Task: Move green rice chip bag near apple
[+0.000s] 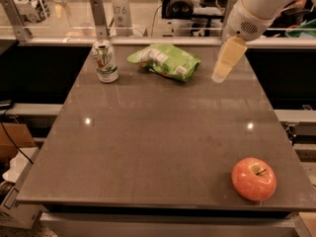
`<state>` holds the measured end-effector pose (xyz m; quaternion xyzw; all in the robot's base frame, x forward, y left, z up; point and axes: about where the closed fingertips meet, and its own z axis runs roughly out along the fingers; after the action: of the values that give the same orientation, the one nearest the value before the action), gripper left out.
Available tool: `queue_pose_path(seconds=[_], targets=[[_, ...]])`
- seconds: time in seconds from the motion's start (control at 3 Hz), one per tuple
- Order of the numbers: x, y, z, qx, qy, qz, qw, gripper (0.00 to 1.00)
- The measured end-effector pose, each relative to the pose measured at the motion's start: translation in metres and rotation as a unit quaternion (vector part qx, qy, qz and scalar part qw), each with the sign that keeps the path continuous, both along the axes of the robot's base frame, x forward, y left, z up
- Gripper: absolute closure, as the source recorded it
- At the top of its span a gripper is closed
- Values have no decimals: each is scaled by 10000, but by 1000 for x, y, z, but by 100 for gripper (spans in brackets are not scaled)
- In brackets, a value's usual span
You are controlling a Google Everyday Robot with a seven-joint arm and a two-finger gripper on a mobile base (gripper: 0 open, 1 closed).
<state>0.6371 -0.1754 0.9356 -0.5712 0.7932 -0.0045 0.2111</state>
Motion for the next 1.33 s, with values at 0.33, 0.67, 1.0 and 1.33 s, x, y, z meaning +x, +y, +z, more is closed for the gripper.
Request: queue_pose_path(seconds=[0.33, 0.67, 1.0, 1.33], targets=[[41, 14, -16, 148, 65, -162, 9997, 0], [70, 34, -32, 281, 124, -250, 9992, 0], [83, 57, -46, 384, 202, -231, 9988, 0], [89, 78, -57, 485, 222, -207, 9984, 0]])
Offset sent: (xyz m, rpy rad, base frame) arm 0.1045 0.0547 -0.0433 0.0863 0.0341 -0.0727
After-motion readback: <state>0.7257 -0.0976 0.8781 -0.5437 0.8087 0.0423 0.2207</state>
